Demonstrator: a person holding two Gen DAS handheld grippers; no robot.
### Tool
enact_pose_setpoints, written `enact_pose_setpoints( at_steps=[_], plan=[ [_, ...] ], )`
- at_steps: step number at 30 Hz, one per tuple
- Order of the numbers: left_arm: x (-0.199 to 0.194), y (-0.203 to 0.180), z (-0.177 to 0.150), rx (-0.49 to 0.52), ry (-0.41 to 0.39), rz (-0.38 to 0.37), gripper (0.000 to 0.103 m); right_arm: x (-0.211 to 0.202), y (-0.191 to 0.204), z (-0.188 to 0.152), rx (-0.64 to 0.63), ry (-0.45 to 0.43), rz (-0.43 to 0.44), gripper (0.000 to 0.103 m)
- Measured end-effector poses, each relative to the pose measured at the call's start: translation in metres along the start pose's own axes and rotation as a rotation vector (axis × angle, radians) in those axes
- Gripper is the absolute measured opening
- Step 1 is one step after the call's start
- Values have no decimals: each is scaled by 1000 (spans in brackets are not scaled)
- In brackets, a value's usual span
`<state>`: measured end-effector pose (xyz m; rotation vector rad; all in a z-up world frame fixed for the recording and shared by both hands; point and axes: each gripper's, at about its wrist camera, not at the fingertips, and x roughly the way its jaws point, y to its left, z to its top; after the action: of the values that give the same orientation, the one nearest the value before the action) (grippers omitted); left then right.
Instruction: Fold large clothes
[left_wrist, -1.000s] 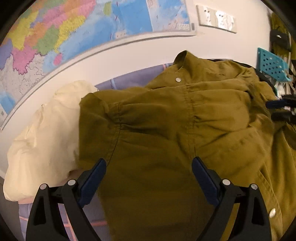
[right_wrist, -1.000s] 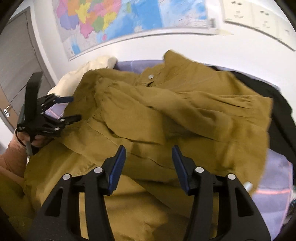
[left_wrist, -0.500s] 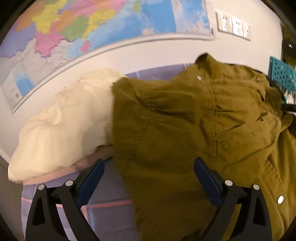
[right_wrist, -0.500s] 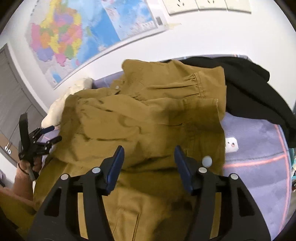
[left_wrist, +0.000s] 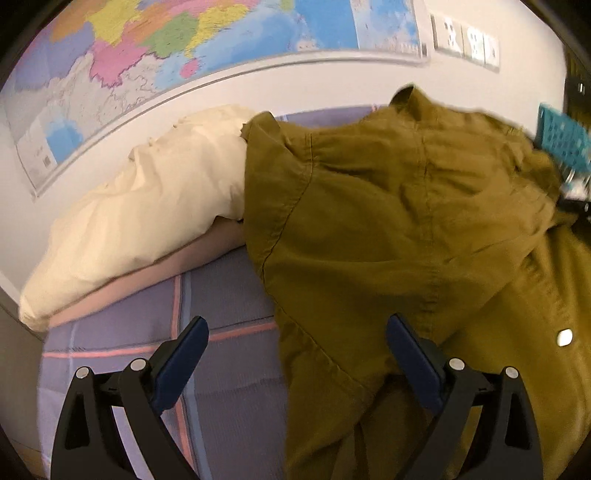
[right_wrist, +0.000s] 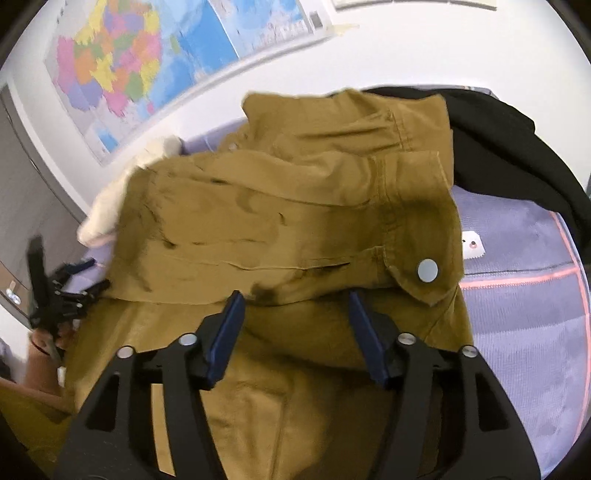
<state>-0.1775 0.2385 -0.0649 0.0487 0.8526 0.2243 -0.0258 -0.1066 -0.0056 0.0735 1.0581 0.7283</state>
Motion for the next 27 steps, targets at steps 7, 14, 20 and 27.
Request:
enact_pose_setpoints(
  at_steps=[7, 14, 20, 27],
  plan=[
    [-19, 21, -25, -116, -11, -115, 94, -61, 0, -32, 49, -83, 59, 69],
    [-31, 32, -63, -164, 25, -257, 94, -109, -27, -88, 167, -121, -4, 75],
    [-44, 39, -88, -197, 57, -400, 94, -117, -47, -127, 268, -94, -12, 77],
    [-57, 23, -102, -120, 90, -463, 96, -111, -38, -147, 241, -81, 75, 77]
  ],
)
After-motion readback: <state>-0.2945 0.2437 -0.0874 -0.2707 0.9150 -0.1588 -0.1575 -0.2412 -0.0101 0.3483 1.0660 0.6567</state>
